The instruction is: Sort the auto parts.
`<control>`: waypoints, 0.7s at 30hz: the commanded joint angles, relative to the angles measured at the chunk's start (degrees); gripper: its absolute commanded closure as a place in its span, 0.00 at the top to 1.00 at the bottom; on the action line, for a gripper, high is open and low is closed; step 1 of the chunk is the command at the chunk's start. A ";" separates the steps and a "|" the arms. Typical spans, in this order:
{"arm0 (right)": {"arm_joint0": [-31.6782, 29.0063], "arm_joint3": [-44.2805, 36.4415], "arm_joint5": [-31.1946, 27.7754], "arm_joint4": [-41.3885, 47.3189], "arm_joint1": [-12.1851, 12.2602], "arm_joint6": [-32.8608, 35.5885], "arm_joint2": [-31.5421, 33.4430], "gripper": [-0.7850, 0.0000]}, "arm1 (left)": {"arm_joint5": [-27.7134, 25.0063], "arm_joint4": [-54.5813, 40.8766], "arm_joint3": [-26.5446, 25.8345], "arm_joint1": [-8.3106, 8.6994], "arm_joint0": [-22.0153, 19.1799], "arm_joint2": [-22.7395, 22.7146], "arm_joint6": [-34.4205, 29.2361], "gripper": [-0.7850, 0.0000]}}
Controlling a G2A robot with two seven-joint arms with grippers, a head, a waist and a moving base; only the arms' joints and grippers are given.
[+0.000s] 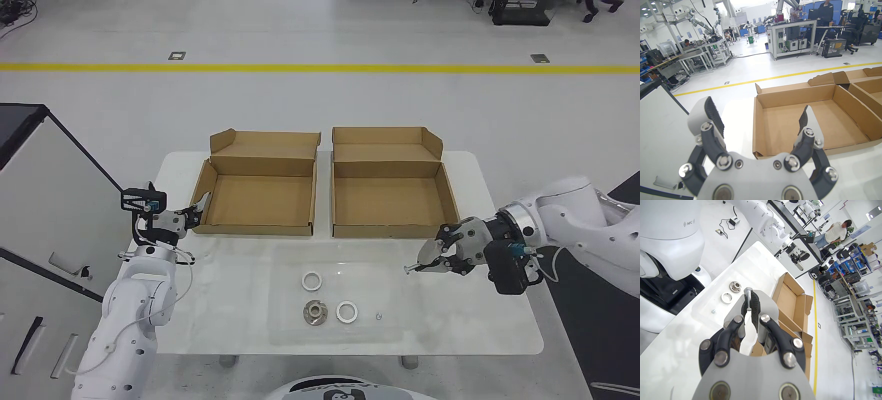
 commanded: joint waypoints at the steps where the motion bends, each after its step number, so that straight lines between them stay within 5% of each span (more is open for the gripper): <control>1: -0.13 -0.03 0.22 0.16 -0.02 0.27 0.01 0.00 | 0.00 0.00 0.00 0.00 0.00 0.00 0.00 1.00; 21: -2.35 -3.64 5.24 18.78 -3.11 -5.23 0.00 0.00 | 0.00 0.00 0.00 0.00 0.00 0.00 0.00 1.00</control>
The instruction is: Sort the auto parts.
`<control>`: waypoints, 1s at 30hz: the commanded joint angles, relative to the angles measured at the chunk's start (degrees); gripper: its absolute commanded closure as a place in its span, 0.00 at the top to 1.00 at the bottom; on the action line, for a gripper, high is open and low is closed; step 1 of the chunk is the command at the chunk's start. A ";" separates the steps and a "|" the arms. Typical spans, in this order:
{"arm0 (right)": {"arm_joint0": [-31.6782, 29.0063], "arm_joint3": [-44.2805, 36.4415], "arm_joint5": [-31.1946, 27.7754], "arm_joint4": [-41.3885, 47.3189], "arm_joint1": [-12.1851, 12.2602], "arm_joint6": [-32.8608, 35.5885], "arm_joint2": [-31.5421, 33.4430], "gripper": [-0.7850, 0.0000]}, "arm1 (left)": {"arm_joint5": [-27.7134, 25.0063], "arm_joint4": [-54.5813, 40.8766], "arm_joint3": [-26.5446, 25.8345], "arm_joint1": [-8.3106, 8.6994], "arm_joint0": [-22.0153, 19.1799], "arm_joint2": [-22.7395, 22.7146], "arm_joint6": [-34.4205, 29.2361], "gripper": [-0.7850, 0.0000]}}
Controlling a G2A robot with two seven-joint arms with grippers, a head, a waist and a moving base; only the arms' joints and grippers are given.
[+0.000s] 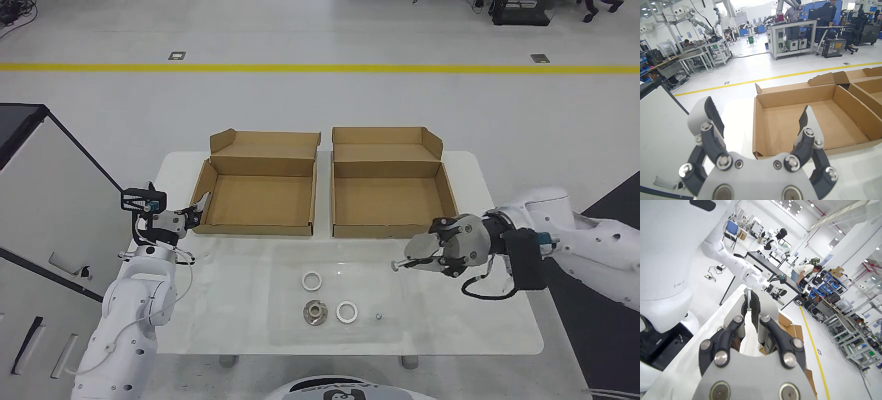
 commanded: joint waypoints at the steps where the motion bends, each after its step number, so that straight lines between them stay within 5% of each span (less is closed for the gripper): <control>1: 0.54 -0.18 -0.34 2.09 -0.55 0.34 0.02 0.00 | 0.00 0.00 0.00 0.00 0.00 0.00 0.00 1.00; 12: 5.06 -0.42 -4.23 9.44 -4.09 4.22 0.02 0.00 | 0.00 0.00 0.00 0.00 0.00 0.00 0.00 1.00; 30: 5.06 -0.42 -4.23 9.44 -4.09 4.22 0.02 0.00 | 0.00 0.00 0.00 0.00 0.00 0.00 0.00 1.00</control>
